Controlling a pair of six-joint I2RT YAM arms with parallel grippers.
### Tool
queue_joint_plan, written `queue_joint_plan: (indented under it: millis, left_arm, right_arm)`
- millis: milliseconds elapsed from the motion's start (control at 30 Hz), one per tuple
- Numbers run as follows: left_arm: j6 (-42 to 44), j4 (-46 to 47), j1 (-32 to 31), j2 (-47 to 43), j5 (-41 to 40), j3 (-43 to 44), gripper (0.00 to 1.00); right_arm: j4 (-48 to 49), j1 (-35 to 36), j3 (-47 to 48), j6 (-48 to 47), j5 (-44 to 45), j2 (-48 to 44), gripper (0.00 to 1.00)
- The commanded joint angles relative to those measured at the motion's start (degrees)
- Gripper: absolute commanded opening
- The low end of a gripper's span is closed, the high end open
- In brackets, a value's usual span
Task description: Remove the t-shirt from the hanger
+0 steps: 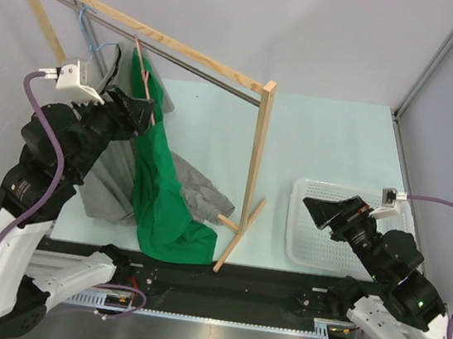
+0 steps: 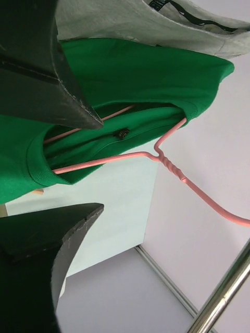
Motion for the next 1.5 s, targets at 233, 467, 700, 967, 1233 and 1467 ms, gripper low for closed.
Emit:
queue_joint_plan:
  millis: [233,467,700,967,1233,1467]
  left_arm:
    - [-3.68,4.25,0.98,1.29,1.51,-3.36,0.52]
    - [-4.21,9.70,3.61,1.12,5.63,-6.88,0.39]
    - [-2.98,19.89,6.43,-3.88,10.37,-15.21,0.24]
    - [0.96,38.25,7.05,-11.53,11.35,-26.47,0.00]
    - [5.02,58.82,7.05,-13.56,12.93,-34.83,0.00]
    - [4.85,66.66,7.05,-13.82,17.05,-37.29,0.00]
  right_arm:
    - [-0.27,-0.15,2.90,-0.49,-0.64,-0.60,0.99]
    - [-1.50,-0.06,3.33,-0.32,-0.29,-1.74,1.00]
    - [-3.17,-0.06,4.30,-0.49,0.41,-1.75,1.00]
    - [-3.35,-0.15,3.78,0.04,0.68,-1.75,1.00]
    - [-1.94,-0.15,2.81,0.39,-0.02,-0.87,1.00]
    - [-1.50,-0.06,2.81,0.04,-0.46,0.45,1.00]
